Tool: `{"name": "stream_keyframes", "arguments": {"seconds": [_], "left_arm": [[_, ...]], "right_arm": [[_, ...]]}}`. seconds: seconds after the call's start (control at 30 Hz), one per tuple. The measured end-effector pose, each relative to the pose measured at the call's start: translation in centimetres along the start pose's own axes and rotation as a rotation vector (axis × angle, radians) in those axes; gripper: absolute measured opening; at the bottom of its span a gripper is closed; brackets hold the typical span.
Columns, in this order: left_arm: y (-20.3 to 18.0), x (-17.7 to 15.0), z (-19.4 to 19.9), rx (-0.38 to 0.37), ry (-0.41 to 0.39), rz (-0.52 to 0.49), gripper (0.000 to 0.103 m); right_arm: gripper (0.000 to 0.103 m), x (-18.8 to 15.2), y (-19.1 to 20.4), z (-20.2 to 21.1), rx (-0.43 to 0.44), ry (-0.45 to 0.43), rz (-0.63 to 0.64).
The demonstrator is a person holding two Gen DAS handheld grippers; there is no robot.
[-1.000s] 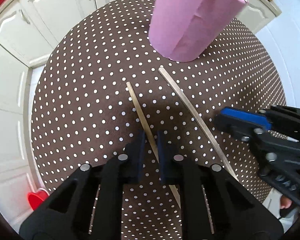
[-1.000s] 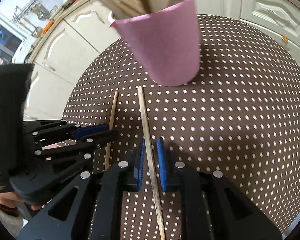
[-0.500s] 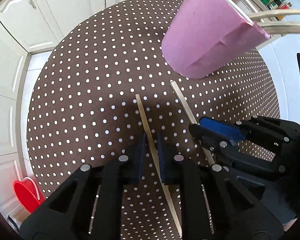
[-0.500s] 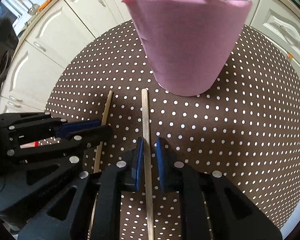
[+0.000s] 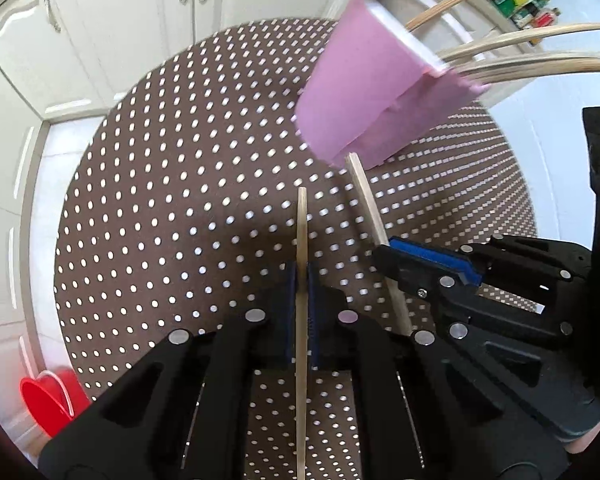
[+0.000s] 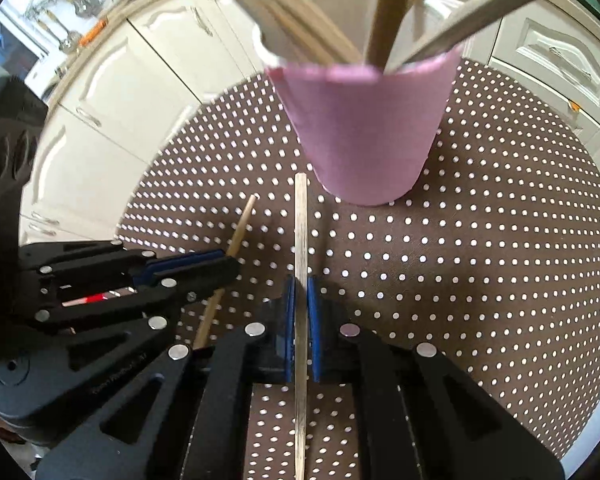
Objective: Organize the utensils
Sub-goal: 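Lower the right gripper to the last chopsticks and grasp one, then lift the chopstick with the right gripper and drop it into the pink cup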
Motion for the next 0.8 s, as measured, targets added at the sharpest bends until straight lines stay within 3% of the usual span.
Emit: {"name": "stream_keyframes", "arguments": {"seconds": [0.3, 0.53, 0.8], "left_arm": [[-1.3, -0.5, 4.5, -0.017, -0.083, -0.071, 0.006], [-3.0, -1.1, 7.4, -0.005, -0.142, -0.121, 0.006], [-4.9, -2.1, 10.9, 0.024, -0.218, -0.183, 0.006]], "right_arm": [[0.005, -1.7, -0.3, 5.0, 0.049, -0.101, -0.033], [0.005, -3.6, 0.2, 8.3, 0.043, -0.171, -0.043], [0.005, -3.5, 1.1, 10.7, 0.021, -0.259, -0.051]]}}
Point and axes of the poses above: each gripper's, at about its wrist camera, not at the fingertips, and z roughly against the way its jaws point, y to its left, x to its top, the point moved 5 cm from there along -z, roughly the way its jaws point, and after that the axes turned 15 degrees about y, right-handed, at the moved point
